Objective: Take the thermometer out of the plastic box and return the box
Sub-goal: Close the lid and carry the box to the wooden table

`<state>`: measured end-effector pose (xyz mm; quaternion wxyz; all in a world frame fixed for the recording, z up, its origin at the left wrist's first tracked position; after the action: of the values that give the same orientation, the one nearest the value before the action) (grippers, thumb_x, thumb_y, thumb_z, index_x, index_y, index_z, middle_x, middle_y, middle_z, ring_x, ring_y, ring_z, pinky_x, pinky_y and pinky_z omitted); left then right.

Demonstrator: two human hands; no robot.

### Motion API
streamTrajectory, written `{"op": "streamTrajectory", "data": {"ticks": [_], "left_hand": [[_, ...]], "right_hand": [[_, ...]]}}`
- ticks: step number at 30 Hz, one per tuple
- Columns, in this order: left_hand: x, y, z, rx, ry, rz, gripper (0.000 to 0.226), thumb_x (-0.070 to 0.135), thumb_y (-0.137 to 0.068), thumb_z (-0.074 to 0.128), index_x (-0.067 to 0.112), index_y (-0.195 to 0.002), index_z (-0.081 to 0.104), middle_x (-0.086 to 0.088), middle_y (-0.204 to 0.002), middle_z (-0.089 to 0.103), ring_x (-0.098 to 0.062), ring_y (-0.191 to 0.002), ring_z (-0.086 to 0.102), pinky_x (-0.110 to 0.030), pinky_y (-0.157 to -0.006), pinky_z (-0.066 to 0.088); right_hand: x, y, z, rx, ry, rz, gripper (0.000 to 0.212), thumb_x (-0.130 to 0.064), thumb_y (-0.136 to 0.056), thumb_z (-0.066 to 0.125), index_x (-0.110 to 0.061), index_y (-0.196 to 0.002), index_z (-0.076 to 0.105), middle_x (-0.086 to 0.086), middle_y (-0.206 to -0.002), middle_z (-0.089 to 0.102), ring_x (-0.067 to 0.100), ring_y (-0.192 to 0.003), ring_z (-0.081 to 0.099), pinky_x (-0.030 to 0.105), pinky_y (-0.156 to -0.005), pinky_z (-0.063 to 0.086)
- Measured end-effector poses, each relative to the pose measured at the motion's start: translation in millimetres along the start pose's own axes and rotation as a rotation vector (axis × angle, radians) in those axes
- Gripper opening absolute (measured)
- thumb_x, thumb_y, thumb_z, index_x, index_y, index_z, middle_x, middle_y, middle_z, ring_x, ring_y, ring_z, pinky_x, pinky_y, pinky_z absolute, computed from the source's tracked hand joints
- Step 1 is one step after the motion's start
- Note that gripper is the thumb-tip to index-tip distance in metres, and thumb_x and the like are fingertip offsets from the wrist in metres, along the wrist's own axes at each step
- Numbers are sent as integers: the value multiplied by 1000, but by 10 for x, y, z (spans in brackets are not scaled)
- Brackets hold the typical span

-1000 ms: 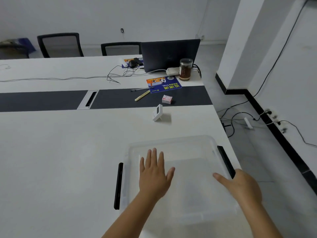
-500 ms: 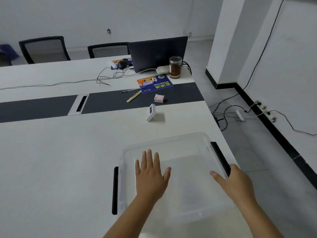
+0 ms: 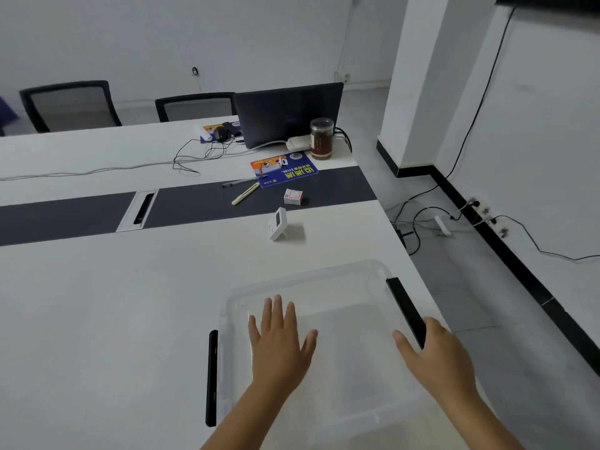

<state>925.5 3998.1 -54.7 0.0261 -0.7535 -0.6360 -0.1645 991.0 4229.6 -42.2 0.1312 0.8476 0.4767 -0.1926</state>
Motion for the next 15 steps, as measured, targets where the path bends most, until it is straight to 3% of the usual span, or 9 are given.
{"op": "streamTrajectory", "data": {"ticks": [2,4,5,6,9,10,11,13,15], "left_hand": [[-183,60,-122,89,81,-28,69,49,-85,29,6,-138,22,-13,-151,21,-25,-141,12,-44,-115,12],[-514,160,-243,188,73,-108,72,50,-70,35,-2,-117,52,-23,-125,57,-39,-119,50,-57,-90,45],[-724,236,-230,142,78,-183,73,51,-64,36,-3,-108,58,-26,-112,64,-44,-106,58,-60,-75,50],[-913,306,-188,120,95,-236,76,53,-61,38,-4,-107,59,-28,-109,65,-47,-103,59,-61,-71,50],[-1372,577,4,26,485,-505,85,55,-66,55,0,-129,39,-23,-132,48,-37,-122,44,-47,-97,40],[-1373,650,96,-43,696,-557,86,56,-58,62,5,-125,42,-18,-126,53,-31,-114,50,-39,-91,43],[-1336,688,160,-101,839,-569,83,57,-47,64,11,-115,49,-11,-109,62,-25,-98,56,-30,-76,46],[-1364,723,105,9,898,-567,60,49,-42,65,17,-92,56,3,-78,61,-16,-73,56,-19,-57,39],[-1361,744,-33,157,873,-570,25,34,-56,71,25,-72,54,6,-68,57,-20,-68,55,-17,-54,36]], "right_hand": [[-130,13,32,53,94,-124,55,-45,-79,54,0,-110,53,20,-100,66,38,-93,61,42,-71,54],[-358,68,137,18,186,-277,64,-61,-82,26,-13,-113,54,14,-115,65,34,-110,53,48,-80,53],[-450,100,210,-20,231,-331,67,-65,-82,14,-21,-111,55,8,-119,63,29,-115,46,49,-85,50],[-506,125,302,-56,275,-366,68,-66,-80,8,-29,-109,57,3,-121,63,24,-117,39,49,-92,44],[-524,151,457,-175,322,-311,79,-74,-73,0,-37,-108,60,-2,-126,61,19,-123,32,46,-94,18],[-539,145,451,-178,313,-297,90,-79,-64,-8,-39,-115,54,-4,-136,51,18,-131,25,46,-98,12],[-551,127,455,-180,302,-288,104,-84,-51,-17,-41,-125,43,-6,-147,35,16,-138,14,45,-103,4],[-521,123,467,-210,278,-246,123,-84,-29,-29,-44,-134,23,-10,-154,7,14,-142,-5,46,-110,-3],[-520,132,429,-223,292,-216,120,-88,-29,-20,-45,-134,19,-9,-155,2,16,-142,-7,47,-113,1]]}}
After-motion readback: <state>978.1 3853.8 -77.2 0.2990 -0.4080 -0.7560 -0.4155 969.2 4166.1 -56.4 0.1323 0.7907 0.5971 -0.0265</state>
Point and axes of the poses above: each hand's wrist, its own y-axis away from the middle knuckle, its own z-axis out of the palm, x = y × z, the point moved 10 cm from there along -y, towards the middle knuckle
